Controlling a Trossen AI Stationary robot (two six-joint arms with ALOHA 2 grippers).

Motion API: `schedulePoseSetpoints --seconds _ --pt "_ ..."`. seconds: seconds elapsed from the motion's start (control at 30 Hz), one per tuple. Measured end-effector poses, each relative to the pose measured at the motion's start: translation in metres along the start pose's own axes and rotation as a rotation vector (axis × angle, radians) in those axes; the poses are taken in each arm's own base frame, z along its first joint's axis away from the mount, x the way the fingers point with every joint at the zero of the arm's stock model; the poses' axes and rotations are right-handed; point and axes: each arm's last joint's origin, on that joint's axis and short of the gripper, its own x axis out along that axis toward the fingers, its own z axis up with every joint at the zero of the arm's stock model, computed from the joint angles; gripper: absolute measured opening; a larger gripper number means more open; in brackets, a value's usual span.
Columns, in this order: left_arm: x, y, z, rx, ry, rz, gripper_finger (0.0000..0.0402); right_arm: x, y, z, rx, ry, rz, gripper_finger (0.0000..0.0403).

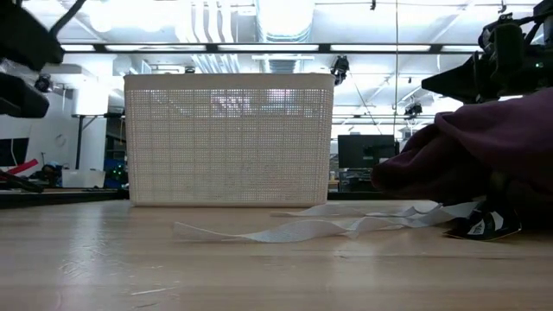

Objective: Pick & place medical supplies in basket/bin
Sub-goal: Put the white pill bottle into the white bin

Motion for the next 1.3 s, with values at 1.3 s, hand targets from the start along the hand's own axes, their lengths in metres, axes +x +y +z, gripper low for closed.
schedulePoseSetpoints --seconds 1.3 --pt "-0.064 0.008 0.066 -0.168 -0.422 -0.004 0.0156 0.000 0.000 0.000 0.016 0.000 0.002 0.0009"
